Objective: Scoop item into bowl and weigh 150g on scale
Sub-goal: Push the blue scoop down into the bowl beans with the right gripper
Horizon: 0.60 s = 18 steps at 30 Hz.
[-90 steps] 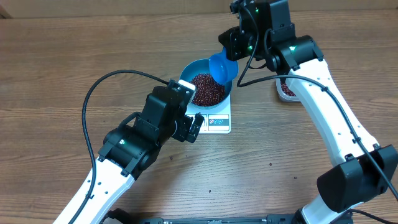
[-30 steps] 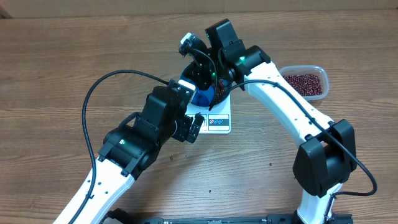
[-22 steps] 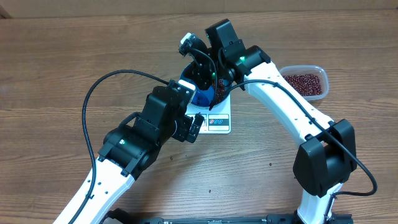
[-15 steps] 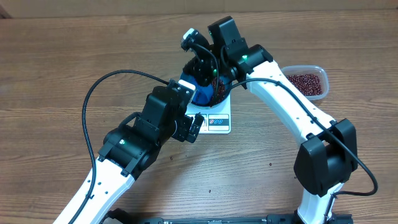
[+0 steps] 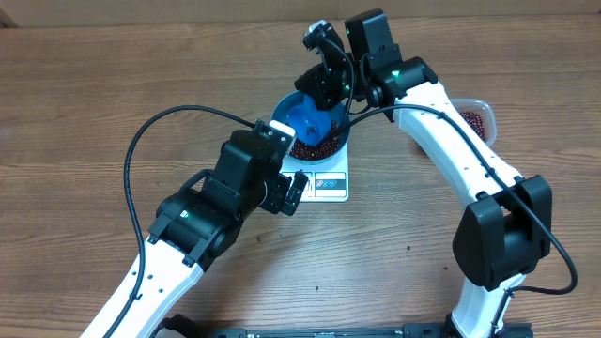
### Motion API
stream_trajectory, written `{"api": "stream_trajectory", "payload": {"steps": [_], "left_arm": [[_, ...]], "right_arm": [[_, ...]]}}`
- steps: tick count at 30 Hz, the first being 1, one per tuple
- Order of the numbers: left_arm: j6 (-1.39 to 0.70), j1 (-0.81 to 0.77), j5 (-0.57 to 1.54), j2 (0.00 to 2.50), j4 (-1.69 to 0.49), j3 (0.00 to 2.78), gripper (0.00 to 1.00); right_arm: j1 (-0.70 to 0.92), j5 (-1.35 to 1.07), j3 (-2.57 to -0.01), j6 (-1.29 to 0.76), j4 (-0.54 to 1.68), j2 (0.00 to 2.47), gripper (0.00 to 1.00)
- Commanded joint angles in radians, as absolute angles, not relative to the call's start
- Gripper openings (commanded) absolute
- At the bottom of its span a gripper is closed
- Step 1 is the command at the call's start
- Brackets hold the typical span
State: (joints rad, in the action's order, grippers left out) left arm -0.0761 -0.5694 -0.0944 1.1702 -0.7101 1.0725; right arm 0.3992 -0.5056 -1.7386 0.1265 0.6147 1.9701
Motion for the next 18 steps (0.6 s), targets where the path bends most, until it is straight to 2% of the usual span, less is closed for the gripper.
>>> {"api": "stream_trajectory", "payload": {"steps": [1,18], "left_arm": [[-0.083,-0.570,-0.104,1.178,-0.707,1.067,0.99],[-0.083,-0.570,-0.104,1.178,-0.707,1.067,1.00]], "right_arm": [[0.387,-0.546,-1.737,0.100,0.596,1.958,0.04],[0.381,-0.556,-1.737,0.101,0.576,1.958,0.04]]}}
